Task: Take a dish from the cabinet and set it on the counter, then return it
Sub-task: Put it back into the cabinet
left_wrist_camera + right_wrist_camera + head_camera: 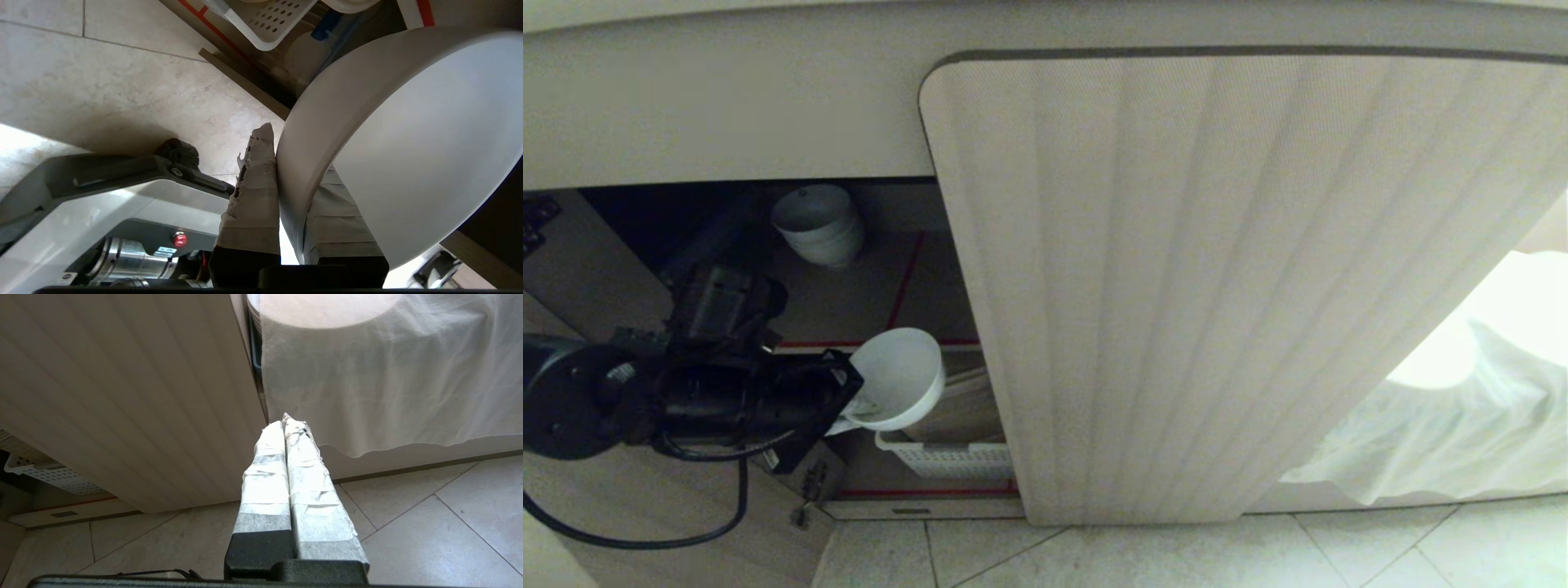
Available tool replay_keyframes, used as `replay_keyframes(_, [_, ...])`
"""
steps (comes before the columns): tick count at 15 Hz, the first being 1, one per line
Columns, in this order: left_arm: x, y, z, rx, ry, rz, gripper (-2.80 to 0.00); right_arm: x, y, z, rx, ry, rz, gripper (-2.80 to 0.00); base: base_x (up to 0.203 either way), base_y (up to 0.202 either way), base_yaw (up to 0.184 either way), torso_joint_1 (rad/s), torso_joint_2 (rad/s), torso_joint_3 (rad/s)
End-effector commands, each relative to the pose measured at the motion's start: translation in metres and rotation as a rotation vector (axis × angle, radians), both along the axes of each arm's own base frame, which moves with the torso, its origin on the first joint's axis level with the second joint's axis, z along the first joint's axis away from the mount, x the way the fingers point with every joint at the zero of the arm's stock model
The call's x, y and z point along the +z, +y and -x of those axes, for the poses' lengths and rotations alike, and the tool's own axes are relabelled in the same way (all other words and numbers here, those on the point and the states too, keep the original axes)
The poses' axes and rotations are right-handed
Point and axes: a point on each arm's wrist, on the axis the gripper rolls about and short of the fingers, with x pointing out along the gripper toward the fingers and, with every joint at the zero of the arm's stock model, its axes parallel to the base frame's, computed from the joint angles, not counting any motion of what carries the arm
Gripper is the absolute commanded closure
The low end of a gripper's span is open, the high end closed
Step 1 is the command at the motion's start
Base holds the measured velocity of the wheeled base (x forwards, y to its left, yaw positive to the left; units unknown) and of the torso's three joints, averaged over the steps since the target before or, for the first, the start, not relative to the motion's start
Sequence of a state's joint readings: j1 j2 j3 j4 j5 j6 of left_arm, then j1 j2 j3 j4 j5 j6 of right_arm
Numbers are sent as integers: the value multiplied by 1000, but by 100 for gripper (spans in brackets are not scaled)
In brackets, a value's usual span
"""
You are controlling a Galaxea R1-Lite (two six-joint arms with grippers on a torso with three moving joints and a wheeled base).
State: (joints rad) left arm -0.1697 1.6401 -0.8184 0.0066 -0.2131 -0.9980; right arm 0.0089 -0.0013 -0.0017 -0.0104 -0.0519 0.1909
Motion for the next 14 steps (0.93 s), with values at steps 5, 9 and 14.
replay_keyframes(5, [2, 9, -8, -33, -18, 18, 0, 0, 0, 0, 0, 1, -1, 0, 0, 0, 0, 0, 0, 0])
replay_keyframes(9, [1, 13, -15, -54, -24, 26, 0, 0, 0, 0, 0, 1, -1, 0, 0, 0, 0, 0, 0, 0])
replay_keyframes(14, [-4, 18, -32, -5, -28, -38, 0, 0, 0, 0, 0, 1, -1, 0, 0, 0, 0, 0, 0, 0])
